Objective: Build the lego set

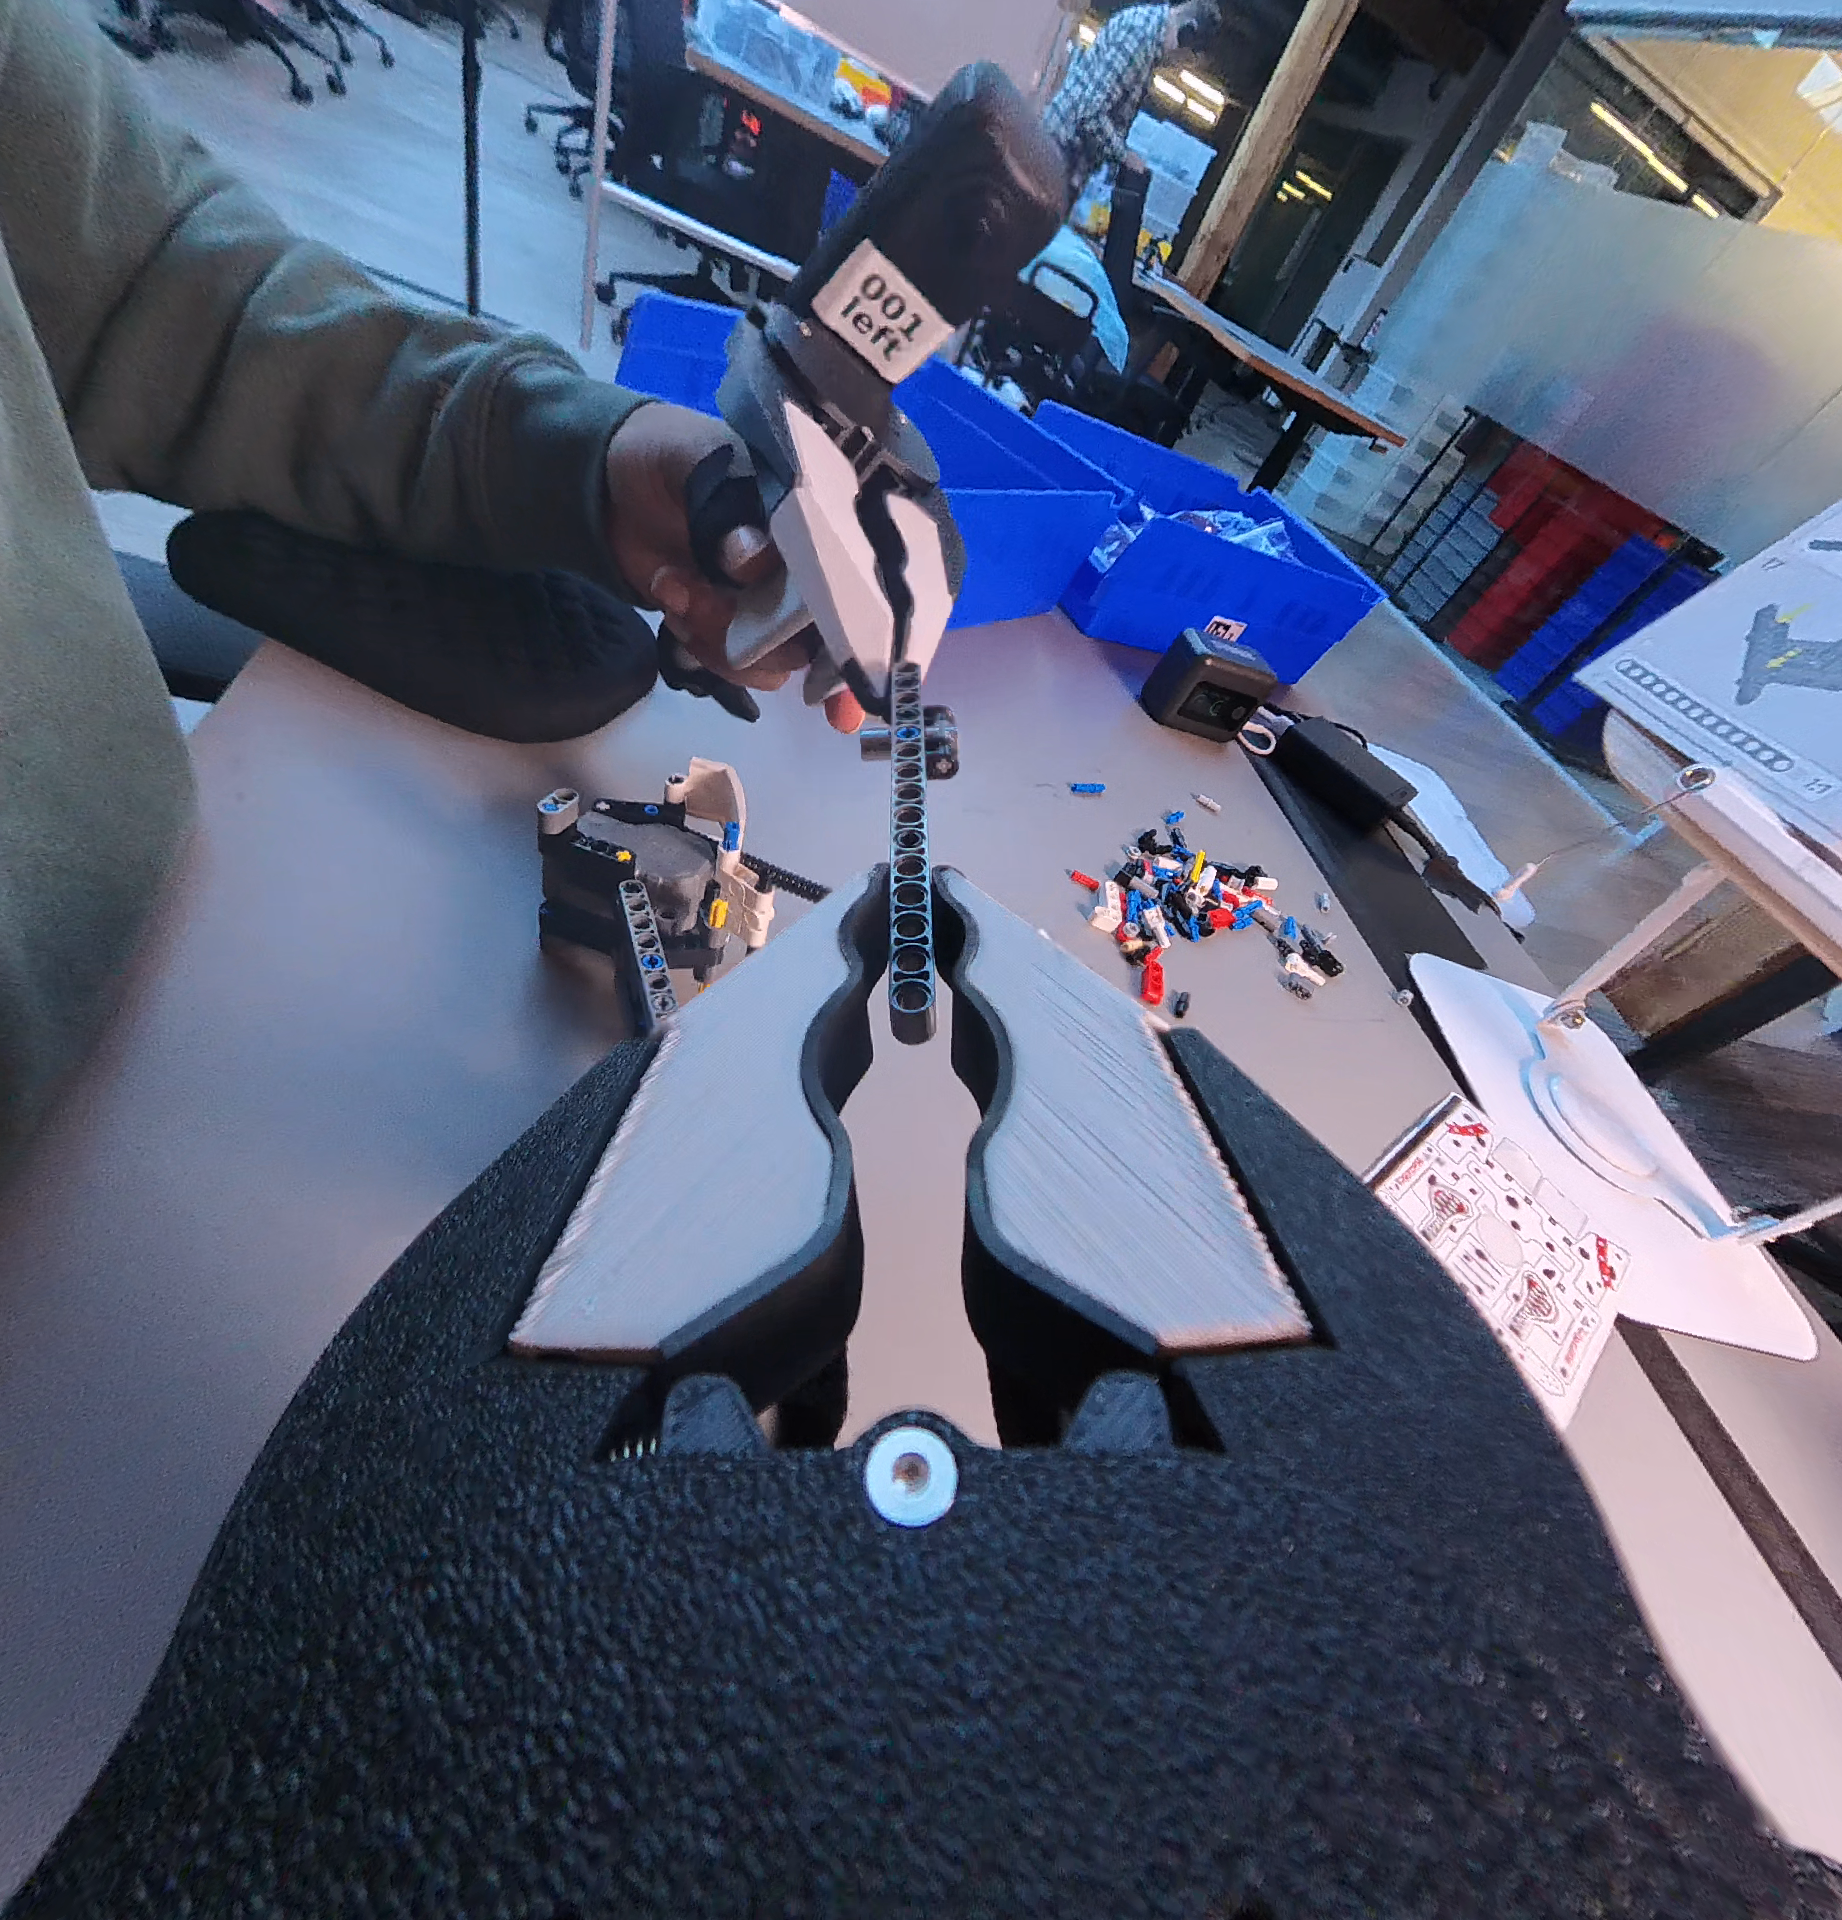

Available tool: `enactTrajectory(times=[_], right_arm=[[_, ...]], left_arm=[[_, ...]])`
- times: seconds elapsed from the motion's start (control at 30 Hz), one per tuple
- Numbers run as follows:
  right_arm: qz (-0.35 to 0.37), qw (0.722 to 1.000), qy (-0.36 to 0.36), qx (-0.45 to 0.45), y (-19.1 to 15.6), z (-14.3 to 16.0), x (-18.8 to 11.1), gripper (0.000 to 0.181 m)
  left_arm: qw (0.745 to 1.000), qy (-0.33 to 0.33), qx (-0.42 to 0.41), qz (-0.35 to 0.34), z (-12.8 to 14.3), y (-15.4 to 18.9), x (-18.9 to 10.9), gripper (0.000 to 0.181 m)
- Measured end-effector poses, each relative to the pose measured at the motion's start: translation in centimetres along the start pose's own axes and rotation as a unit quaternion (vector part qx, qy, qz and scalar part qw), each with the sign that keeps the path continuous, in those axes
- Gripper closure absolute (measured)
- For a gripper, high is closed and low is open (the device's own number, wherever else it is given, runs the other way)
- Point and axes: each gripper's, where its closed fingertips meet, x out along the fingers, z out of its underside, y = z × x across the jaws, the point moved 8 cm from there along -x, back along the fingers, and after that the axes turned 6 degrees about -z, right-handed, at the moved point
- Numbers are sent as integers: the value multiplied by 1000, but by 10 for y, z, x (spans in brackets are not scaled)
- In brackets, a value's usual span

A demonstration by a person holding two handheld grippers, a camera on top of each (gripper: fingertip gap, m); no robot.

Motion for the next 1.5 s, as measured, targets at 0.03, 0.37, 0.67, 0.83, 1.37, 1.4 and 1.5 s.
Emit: enactTrajectory(times=[0.03,0.37,0.67,0.83,1.37,1.4,1.5], right_arm=[[2,1000,9,4,2,-1,-2,174],[-8,999,43,12,4,2,-6,174],[-40,999,31,-4,0,2,3,174],[-68,997,29,3,0,-2,4,174],[21,995,6,94,16,-1,0,150],[43,993,3,111,18,0,-3,150],[83,980,11,181,17,1,-8,149]], left_arm=[[1000,6,7,-13,-1,-2,-3,180],[996,34,81,-29,-7,6,-6,154],[990,4,140,-15,-4,12,1,135],[982,-13,190,-3,-2,23,10,150],[962,32,249,-110,-7,23,1,156],[959,36,253,-124,-8,22,0,156],[952,48,258,-159,-10,18,-3,156]])
